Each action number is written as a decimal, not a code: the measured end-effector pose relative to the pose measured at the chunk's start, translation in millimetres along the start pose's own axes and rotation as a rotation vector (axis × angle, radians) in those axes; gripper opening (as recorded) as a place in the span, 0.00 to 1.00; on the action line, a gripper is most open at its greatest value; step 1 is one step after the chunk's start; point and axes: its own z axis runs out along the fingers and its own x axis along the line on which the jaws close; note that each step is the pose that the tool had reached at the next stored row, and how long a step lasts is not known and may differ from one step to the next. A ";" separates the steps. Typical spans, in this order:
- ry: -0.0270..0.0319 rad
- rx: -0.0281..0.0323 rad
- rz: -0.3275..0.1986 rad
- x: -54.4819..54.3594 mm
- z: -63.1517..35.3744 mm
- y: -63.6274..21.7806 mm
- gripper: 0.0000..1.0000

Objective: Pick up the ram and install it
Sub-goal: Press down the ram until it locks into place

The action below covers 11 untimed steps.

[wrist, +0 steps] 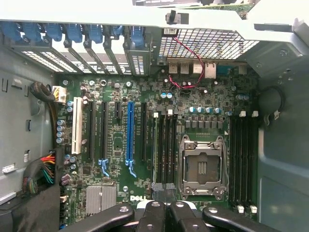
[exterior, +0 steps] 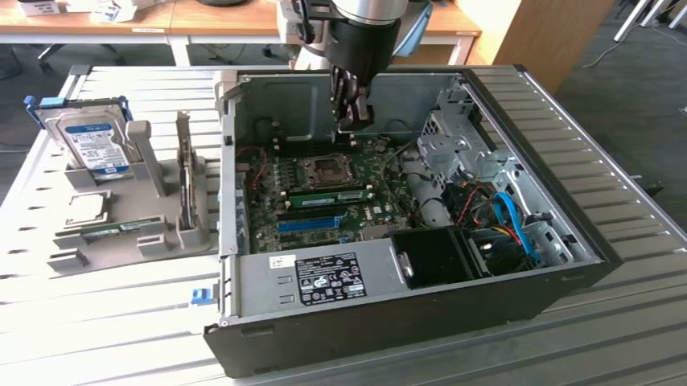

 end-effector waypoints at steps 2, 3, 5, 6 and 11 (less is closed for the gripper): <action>0.0000 0.0000 0.000 0.0 0.0 0.0 0.11; -0.0001 0.0001 0.001 0.0 0.0 0.0 0.11; -0.0003 0.0002 0.008 0.0 0.0 0.0 0.11; -0.0007 0.0005 0.018 0.0 0.0 0.0 0.11; -0.0045 0.0031 0.101 0.0 0.3 0.0 0.11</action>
